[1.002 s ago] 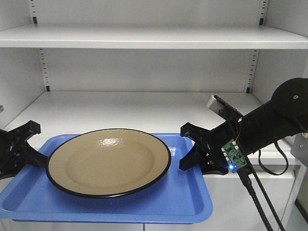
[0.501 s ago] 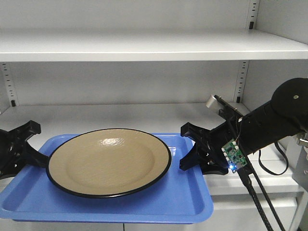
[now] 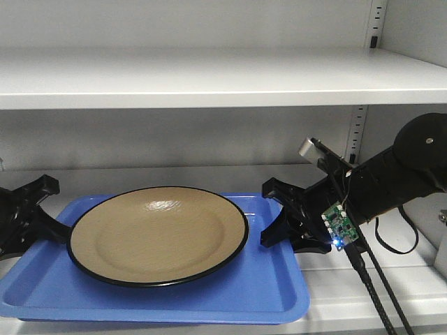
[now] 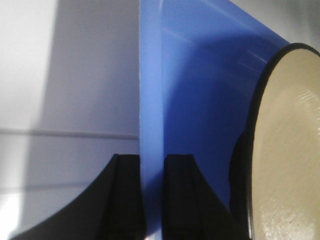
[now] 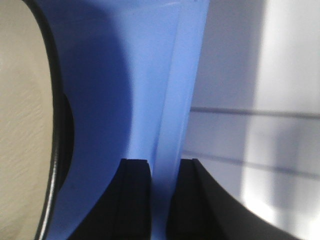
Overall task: Place disk in tray to left cabinet
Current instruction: 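Move the held tray forward over the lower cabinet shelf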
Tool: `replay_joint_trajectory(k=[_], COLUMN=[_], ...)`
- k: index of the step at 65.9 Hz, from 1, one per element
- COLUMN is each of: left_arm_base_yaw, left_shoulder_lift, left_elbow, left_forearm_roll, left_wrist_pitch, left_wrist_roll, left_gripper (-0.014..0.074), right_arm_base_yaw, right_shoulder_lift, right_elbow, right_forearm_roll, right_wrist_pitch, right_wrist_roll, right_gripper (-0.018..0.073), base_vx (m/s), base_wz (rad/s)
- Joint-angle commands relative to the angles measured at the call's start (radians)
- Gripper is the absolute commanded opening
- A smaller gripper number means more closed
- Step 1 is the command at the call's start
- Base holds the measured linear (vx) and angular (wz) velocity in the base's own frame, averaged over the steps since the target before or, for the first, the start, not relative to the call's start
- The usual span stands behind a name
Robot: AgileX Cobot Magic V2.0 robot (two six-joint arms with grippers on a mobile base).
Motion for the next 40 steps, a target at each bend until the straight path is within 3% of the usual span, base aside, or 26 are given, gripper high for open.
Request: replay_joint_trajectory(k=[1,40], left_arm_base_yaw=[-0.038,-0.038], left_shoulder_lift=[-0.044,-0.044], left_elbow=[-0.037,-0.037], left_forearm_roll=[-0.228,-0.228], left_wrist_pitch=[0.034,0.034], left_wrist_roll=[-0.011,-0.011], left_gripper=[0.0,0.0], right_arm_base_yaw=[0.033,0.033], right_shoulder_lift=[-0.058,-0.058], right_elbow=[-0.042,-0.042], right_forearm_roll=[0.246,0.246], right_wrist_pitch=[-0.016,-0.021], right_wrist_roll=[-0.009,-0.009], right_gripper=[-0.0004,-0.0004], base_vx=[0.14,0.07], base_wz=[-0.01,-0.01])
